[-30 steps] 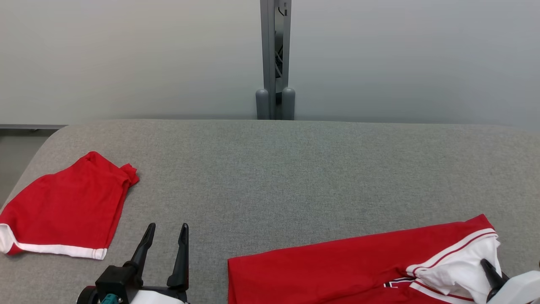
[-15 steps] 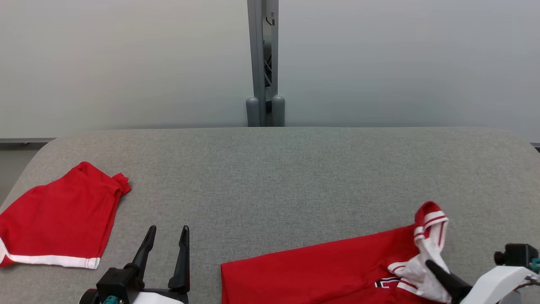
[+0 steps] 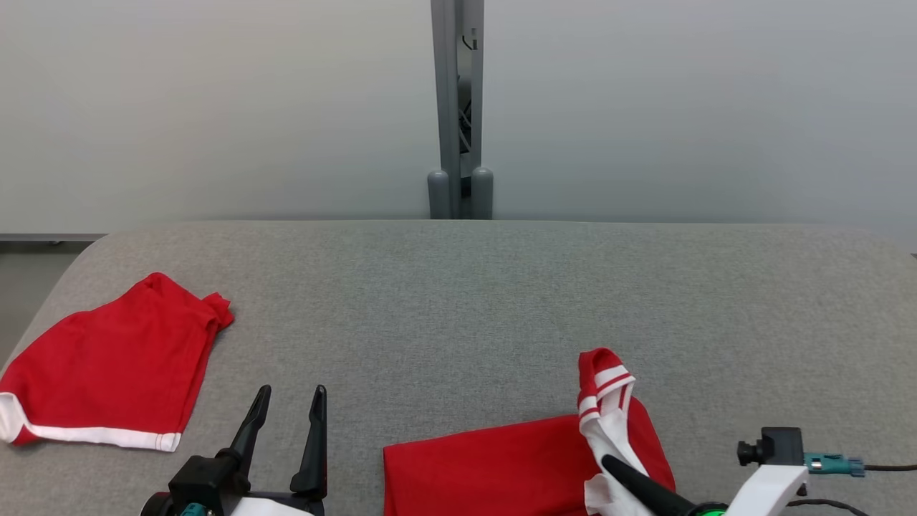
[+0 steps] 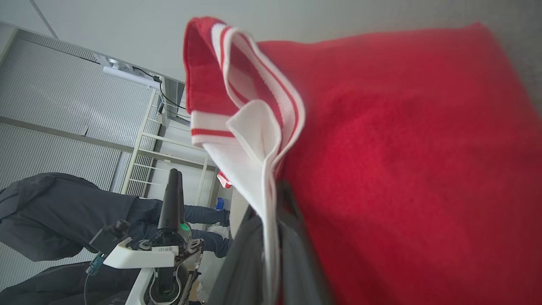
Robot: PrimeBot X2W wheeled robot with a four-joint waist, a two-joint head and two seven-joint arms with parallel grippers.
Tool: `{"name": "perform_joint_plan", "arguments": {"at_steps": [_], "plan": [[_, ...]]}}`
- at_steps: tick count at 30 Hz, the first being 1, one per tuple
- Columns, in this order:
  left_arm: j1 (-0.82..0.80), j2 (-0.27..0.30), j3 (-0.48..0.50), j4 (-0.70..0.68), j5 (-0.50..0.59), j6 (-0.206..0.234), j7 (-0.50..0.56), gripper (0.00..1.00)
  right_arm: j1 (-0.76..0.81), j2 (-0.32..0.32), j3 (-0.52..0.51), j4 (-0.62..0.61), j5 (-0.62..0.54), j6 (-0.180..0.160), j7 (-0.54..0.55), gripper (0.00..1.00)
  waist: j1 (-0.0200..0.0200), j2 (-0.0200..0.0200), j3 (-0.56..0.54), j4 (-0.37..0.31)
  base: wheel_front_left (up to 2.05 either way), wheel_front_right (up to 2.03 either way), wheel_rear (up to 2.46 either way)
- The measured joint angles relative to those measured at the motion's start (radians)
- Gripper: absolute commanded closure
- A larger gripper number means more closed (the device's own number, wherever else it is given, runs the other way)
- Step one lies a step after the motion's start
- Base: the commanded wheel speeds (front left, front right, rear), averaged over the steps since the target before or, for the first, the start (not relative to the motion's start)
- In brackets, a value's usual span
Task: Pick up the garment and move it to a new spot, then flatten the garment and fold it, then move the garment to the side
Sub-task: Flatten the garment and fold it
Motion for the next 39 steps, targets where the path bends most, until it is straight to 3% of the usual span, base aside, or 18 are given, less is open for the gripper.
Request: {"name": "perform_joint_plan", "arguments": {"at_steps": [14,21,32,33,34,35,39], "plan": [[0.000,0.000,-0.011,0.012,0.005,-0.007,0.000,0.00,-0.105,0.173,0.045,0.152,-0.055,0.000,-0.003,1.00,0.0000,0.0000,0.013,0.114,0.00,0.00,0.00],[0.000,0.000,-0.015,0.017,0.010,-0.008,0.000,0.00,-0.126,0.191,0.087,0.248,-0.149,0.000,-0.030,1.00,0.0001,0.0000,0.019,0.180,0.00,0.00,0.00],[-0.002,0.000,-0.030,0.017,0.002,-0.007,0.000,0.00,-0.162,0.212,0.090,0.322,-0.168,0.000,-0.044,1.00,0.0001,0.0000,0.047,0.234,0.00,0.00,0.00],[-0.003,0.000,-0.033,0.018,0.000,-0.006,0.000,0.00,-0.165,0.212,0.094,0.330,-0.172,0.000,-0.039,0.84,0.0000,0.0000,0.049,0.239,0.00,0.00,0.00],[-0.004,0.000,-0.035,0.019,0.000,-0.006,0.000,0.00,-0.166,0.212,0.101,0.337,-0.177,0.000,-0.033,0.46,0.0000,0.0000,0.051,0.244,0.00,0.00,0.00],[-0.004,0.000,-0.036,0.019,0.000,-0.006,0.000,0.00,-0.166,0.213,0.103,0.342,-0.183,0.000,-0.033,0.00,0.0000,0.0000,0.052,0.249,0.00,0.00,0.00],[-0.004,0.000,-0.037,0.020,-0.004,-0.003,0.000,0.00,-0.167,0.220,0.099,0.355,-0.180,0.000,-0.030,0.00,0.0000,0.0000,0.055,0.263,0.00,0.00,0.00]]}}
